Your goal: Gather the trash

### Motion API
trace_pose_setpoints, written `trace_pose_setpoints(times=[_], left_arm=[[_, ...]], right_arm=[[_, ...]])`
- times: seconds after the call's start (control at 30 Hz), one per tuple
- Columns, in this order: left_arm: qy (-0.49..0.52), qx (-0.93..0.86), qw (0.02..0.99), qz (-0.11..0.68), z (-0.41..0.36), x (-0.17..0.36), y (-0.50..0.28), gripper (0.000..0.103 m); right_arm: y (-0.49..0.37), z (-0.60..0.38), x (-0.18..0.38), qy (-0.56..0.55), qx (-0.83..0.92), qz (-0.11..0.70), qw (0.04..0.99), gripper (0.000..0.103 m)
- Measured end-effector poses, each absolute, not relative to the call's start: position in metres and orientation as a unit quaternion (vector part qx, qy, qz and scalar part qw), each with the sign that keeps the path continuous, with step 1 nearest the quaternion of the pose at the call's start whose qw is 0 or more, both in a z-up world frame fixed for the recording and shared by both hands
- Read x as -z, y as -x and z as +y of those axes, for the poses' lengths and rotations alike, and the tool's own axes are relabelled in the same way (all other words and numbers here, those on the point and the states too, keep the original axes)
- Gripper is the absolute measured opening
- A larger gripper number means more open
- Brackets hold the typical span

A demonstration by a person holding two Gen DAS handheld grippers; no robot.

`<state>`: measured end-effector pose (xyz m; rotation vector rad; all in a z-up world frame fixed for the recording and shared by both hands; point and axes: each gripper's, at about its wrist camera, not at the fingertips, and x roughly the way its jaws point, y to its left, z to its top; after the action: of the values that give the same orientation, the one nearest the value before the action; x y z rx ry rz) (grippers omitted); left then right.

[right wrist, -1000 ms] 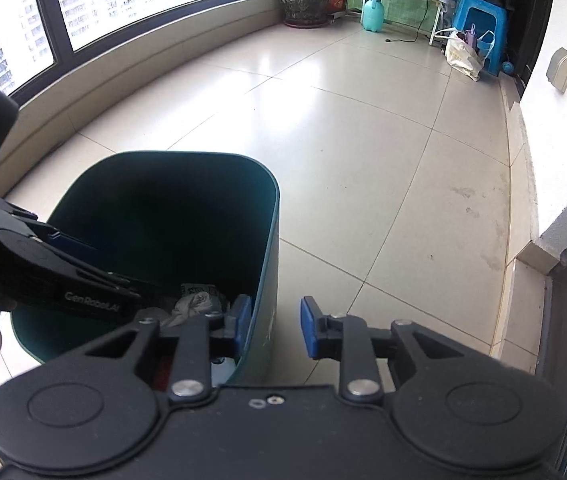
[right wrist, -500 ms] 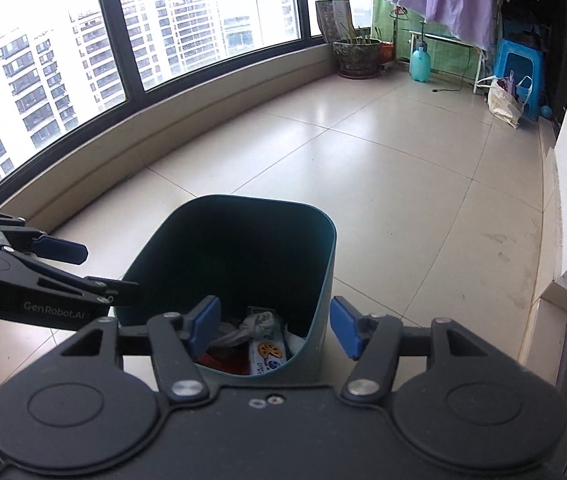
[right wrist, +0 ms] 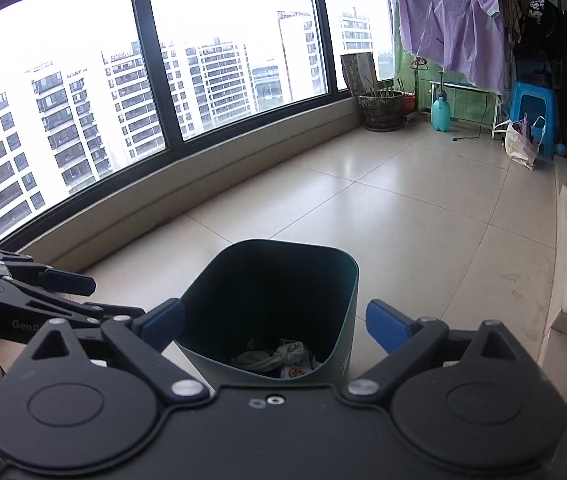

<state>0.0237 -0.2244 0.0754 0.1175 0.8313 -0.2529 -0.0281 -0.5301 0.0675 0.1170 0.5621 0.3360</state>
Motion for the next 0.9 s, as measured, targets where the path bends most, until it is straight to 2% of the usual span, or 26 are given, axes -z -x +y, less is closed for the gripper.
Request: trace_pose_setpoints(times=[0.23,0.9], left_arm=[[-0.02,0.136,0.91,0.392,-0.223,-0.076,-0.013,0.082],[-0.036,0.103,0.92,0.376,-0.222,-0.067,0.003,0.082]], right_arm=[[0.035,-0.531,-0.075,-0.067,-0.164,0.264,0.948,0.103],[0.032,-0.523,-0.068,-0.062,-0.165,0.282,0.943,0.103]])
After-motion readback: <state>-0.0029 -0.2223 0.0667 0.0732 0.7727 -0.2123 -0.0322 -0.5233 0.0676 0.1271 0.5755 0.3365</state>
